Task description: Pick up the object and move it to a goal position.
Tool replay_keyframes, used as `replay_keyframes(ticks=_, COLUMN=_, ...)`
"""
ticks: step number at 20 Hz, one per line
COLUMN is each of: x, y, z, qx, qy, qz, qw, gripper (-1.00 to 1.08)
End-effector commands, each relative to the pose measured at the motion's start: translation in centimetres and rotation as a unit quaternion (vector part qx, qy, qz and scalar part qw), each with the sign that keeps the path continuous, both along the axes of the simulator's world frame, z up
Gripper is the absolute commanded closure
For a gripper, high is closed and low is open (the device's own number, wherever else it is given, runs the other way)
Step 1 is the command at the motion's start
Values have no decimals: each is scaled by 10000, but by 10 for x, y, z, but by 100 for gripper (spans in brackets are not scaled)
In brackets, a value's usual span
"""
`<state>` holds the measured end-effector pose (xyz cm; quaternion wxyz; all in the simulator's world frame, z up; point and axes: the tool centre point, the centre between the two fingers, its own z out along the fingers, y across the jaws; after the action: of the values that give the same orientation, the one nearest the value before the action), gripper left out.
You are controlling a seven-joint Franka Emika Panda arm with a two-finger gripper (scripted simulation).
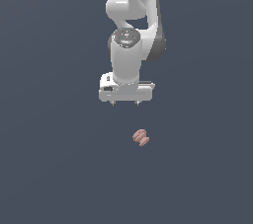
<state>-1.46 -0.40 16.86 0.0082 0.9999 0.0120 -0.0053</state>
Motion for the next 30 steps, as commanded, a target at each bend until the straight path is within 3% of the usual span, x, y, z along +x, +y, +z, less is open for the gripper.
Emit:
replay_keyframes(ticks=1, x=0, y=0, z=0, qx=0, qy=0, qz=0, qw=10000, gripper=-92)
replay_keyframes(ticks=9, x=-3, y=33, z=-1, qx=99, qy=113, qz=206, qw=9997, gripper=-92)
replay_keyframes(ticks=17, x=-1, y=34, z=-2, qx=97, qy=111, qz=254, qw=9996, gripper=-92)
replay_keyframes(ticks=25, x=18, y=40, z=-13, qx=81, qy=91, qz=757, qw=9971, gripper=-92)
replay_keyframes(ticks=30, x=38, y=48, z=-27, qx=72, qy=68, qz=1327, qw=9911, gripper=-92)
